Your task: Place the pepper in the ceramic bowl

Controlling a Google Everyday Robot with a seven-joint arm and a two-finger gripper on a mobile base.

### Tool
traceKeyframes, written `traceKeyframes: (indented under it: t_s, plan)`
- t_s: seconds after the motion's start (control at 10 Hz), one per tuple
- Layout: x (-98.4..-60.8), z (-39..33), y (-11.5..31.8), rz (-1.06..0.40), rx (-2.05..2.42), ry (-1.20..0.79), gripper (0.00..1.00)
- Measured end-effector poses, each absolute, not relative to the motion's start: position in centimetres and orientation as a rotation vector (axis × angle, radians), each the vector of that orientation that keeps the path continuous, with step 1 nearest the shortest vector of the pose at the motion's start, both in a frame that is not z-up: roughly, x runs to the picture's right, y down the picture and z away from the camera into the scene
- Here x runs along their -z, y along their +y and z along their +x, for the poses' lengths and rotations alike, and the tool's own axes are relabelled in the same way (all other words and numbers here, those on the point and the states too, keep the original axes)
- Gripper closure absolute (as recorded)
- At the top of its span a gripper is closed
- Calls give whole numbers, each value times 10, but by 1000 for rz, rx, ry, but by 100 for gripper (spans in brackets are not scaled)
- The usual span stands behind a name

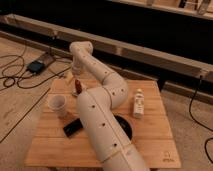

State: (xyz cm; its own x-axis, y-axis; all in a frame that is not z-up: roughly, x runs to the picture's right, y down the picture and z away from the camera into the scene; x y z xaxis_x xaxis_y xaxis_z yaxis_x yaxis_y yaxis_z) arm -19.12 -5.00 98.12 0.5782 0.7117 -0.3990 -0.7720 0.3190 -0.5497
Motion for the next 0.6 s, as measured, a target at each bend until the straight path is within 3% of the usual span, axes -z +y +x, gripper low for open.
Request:
traceKeyframes:
  t_s: [0.6]
  plan:
    - [-977, -192, -24, -783, -967, 139, 22]
